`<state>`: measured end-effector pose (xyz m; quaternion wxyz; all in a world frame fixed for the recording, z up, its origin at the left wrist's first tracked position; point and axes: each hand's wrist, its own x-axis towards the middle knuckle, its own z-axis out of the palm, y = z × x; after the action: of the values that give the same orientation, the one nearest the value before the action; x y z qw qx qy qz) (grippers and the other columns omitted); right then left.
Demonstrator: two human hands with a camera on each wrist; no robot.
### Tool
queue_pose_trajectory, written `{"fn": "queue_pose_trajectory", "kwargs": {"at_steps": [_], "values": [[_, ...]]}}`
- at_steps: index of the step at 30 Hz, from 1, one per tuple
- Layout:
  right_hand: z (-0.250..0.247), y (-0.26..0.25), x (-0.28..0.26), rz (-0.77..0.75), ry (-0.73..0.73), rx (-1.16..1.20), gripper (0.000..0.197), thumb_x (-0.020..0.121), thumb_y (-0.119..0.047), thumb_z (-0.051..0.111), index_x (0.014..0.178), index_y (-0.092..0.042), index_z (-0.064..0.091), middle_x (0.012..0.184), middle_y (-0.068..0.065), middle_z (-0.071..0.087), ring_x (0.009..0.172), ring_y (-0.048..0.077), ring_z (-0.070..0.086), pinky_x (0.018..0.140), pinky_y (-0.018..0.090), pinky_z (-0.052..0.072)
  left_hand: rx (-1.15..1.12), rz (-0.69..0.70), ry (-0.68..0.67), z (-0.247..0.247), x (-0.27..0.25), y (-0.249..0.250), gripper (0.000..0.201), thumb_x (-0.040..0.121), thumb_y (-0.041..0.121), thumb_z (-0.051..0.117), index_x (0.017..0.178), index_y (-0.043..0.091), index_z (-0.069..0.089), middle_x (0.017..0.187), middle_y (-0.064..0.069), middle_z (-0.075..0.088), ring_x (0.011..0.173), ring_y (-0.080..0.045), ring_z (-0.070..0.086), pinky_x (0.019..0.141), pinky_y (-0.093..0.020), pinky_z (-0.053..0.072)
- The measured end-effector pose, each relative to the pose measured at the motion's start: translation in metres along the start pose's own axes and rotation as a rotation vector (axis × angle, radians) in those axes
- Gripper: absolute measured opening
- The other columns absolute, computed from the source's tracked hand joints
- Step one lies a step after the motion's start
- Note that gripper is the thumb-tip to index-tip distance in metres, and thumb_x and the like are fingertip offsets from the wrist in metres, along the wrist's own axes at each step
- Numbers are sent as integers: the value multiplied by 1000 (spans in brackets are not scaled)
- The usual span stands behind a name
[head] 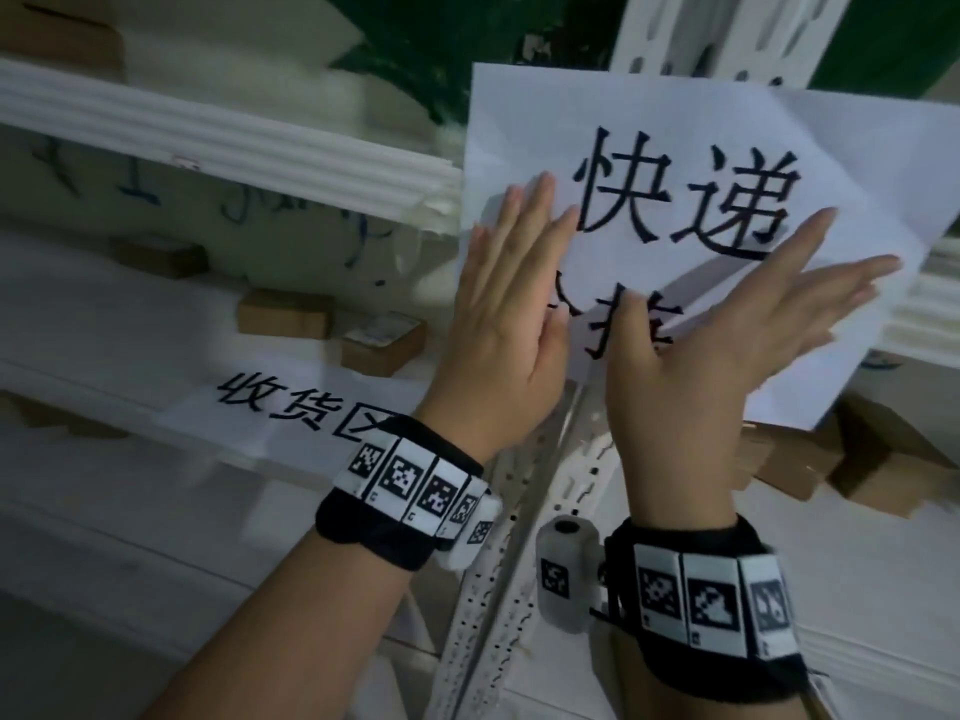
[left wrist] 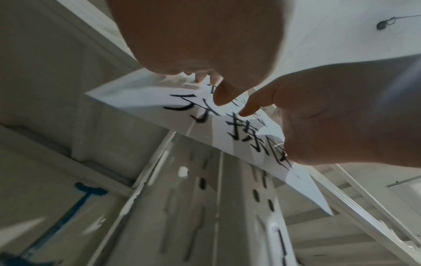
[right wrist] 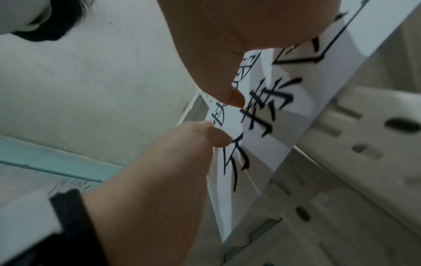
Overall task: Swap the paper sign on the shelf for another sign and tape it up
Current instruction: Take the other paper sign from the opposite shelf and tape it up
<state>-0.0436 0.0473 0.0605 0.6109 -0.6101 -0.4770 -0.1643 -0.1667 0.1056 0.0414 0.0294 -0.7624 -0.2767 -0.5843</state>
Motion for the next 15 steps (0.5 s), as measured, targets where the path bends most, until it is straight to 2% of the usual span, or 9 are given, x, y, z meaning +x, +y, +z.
{"fn": "queue_pose_trajectory", "kwargs": {"at_steps": [2,4,5,7,9,11,14,15], "values": [[15,-10,-9,-17,-19,-22,107,98,-29,72,174,-4,1,173,40,-22,164,56,-18,132,67,-7,37,-27,18,-11,-3,-16,68,101,-1,61,163,-2,34,176,-25,15,166,-41,6,131,-64,10],[29,-21,-17,-29,-31,-41,106,102,-36,73,174,-4,4,173,42,-19,164,58,-16,131,67,-5,93,-100,71,-21,-6,-28,64,104,18,65,161,4,38,175,-25,14,164,-42,9,131,-63,15],[35,-26,-21,-35,-34,-47,105,103,-42,73,174,-4,6,173,42,-18,164,58,-15,131,67,-4,108,-162,112,-28,-7,-33,65,104,28,67,160,8,41,174,-23,16,162,-42,14,129,-61,21],[46,-36,-29,-37,-42,-52,107,104,-53,71,174,-4,8,172,44,-16,163,60,-14,131,67,-3,102,-293,213,-41,-8,-42,68,99,42,72,155,12,47,165,-18,30,151,-36,30,122,-49,34],[56,-44,-36,-29,-42,-53,109,103,-59,70,174,-3,9,171,45,-16,162,61,-14,131,69,-4,65,-360,258,-54,-7,-55,67,94,40,78,148,11,51,151,-12,46,139,-28,43,114,-35,38],[62,-48,-40,-16,-34,-47,109,104,-60,67,174,-3,8,171,44,-18,162,61,-16,131,69,-4,38,-333,223,-65,-4,-67,54,95,31,79,140,11,58,135,-6,58,124,-19,54,106,-30,44],[69,-52,-43,16,-13,-42,106,105,-59,66,175,-5,6,172,42,-20,163,58,-17,131,68,-5,-35,-277,194,-79,1,-77,31,100,20,74,127,10,66,118,2,63,101,-7,61,89,-13,50],[70,-52,-43,24,-4,-42,105,105,-58,66,175,-5,6,173,41,-20,164,57,-17,132,67,-5,-60,-267,193,-83,2,-78,24,102,19,72,123,10,68,113,5,64,97,-4,61,86,-12,52]]}}
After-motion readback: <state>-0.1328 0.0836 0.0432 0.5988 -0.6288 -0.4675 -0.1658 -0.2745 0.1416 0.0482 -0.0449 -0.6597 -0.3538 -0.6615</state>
